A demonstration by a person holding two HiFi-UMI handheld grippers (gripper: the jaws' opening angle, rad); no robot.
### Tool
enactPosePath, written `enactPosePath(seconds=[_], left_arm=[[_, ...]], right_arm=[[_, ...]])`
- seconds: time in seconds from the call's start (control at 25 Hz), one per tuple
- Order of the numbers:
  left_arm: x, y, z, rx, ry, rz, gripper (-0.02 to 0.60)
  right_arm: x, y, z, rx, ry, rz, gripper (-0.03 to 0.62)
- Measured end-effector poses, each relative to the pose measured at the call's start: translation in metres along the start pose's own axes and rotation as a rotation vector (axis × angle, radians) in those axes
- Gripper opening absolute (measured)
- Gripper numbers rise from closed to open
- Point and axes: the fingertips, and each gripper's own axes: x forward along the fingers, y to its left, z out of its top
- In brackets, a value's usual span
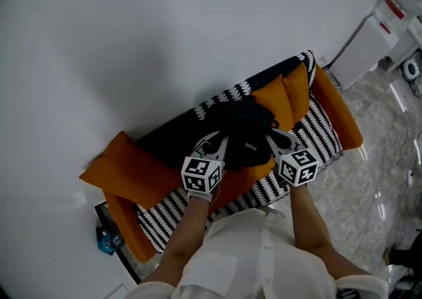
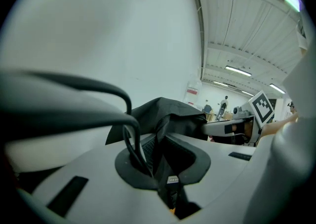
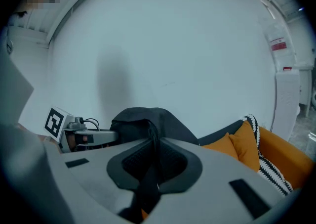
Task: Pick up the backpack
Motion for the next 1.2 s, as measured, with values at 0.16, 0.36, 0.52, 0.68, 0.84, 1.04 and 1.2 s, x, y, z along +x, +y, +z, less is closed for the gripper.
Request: enactPosePath(seconds=[0.16, 0.36, 0.52, 0.68, 0.84, 1.04, 1.2], left_arm=[[-0.012, -0.004, 0.033, 0.023, -0.074, 0.0, 0.054], [-0.026, -0.011, 0.074, 0.06, -0.158, -0.006, 0.054], [-0.037, -0.018, 0.108, 0.084, -0.225, -0.011, 0.054], [-0.046, -0.024, 0.135, 0.109, -0.278, -0.017, 0.054], [-0.052, -0.029, 0.155, 0.14, -0.312, -0.023, 0.053], [-0.062, -0.036, 0.169, 0.168, -0.345, -0.025, 0.052], [-0.066, -0.041, 0.174, 0.173, -0.359, -0.029, 0.052]], right_arm=[[-0.006, 0.011, 0.031, -0.033, -0.072, 0.015, 0.043], [-0.017, 0.021, 0.071, -0.061, -0.166, 0.027, 0.043], [-0.026, 0.03, 0.104, -0.085, -0.244, 0.04, 0.042], [-0.035, 0.038, 0.133, -0.112, -0.308, 0.052, 0.043], [-0.044, 0.043, 0.153, -0.142, -0.351, 0.059, 0.041], [-0.054, 0.053, 0.168, -0.182, -0.379, 0.059, 0.04], [-0.061, 0.054, 0.172, -0.191, -0.384, 0.052, 0.04]])
